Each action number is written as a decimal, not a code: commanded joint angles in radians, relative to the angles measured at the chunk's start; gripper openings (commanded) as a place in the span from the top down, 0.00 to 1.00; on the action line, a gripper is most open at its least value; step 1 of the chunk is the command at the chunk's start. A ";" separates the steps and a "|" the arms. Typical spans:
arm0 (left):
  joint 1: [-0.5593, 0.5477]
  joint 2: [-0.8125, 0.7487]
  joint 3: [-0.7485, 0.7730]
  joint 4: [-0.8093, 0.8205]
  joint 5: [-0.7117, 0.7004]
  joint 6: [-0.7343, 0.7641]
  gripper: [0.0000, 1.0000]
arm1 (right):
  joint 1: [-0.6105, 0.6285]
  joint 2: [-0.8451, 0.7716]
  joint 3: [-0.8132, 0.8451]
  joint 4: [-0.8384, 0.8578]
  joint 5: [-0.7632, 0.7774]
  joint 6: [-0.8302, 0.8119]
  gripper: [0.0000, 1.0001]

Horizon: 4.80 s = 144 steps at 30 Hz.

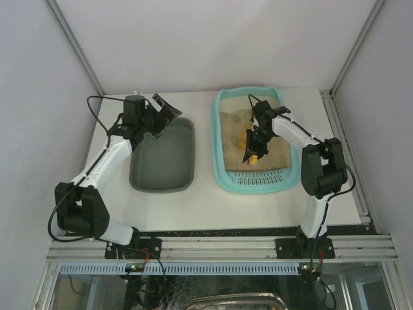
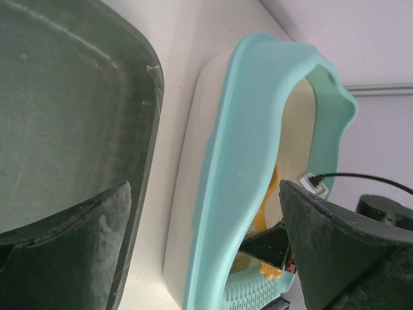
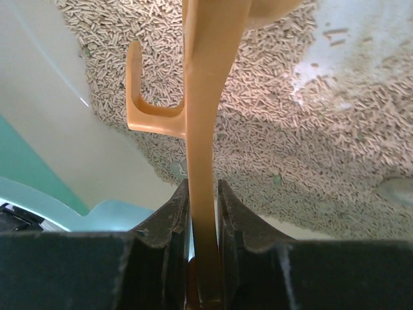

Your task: Clean the litter box

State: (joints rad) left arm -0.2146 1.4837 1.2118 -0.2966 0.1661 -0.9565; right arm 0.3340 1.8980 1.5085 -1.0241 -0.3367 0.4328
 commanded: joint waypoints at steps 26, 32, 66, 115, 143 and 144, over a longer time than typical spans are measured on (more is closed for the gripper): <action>0.134 -0.266 -0.140 0.005 0.160 0.372 0.04 | -0.041 -0.393 -0.419 0.551 -0.206 0.167 1.00; 0.175 -0.307 -0.156 -0.039 0.197 0.466 0.06 | -0.066 -0.567 -0.704 0.945 -0.309 0.270 1.00; 0.257 -0.388 -0.285 -0.066 0.265 0.561 0.08 | -0.183 -0.563 -1.077 1.843 -0.551 0.777 1.00; 0.898 -0.331 -0.086 -0.360 0.449 0.845 0.09 | 0.842 0.382 0.694 -0.050 1.174 -0.182 1.00; 0.105 -0.066 0.280 -0.149 0.160 0.544 0.00 | 0.316 -0.601 -0.285 0.341 0.219 0.138 1.00; 0.077 -0.019 0.320 -0.150 0.146 0.517 0.00 | 0.284 -0.604 -0.317 0.342 0.196 0.142 1.00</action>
State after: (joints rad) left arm -0.0395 1.3552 1.3903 -0.5491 0.4198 -0.2974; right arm 0.6903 1.2972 1.3281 -0.7425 0.1314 0.4873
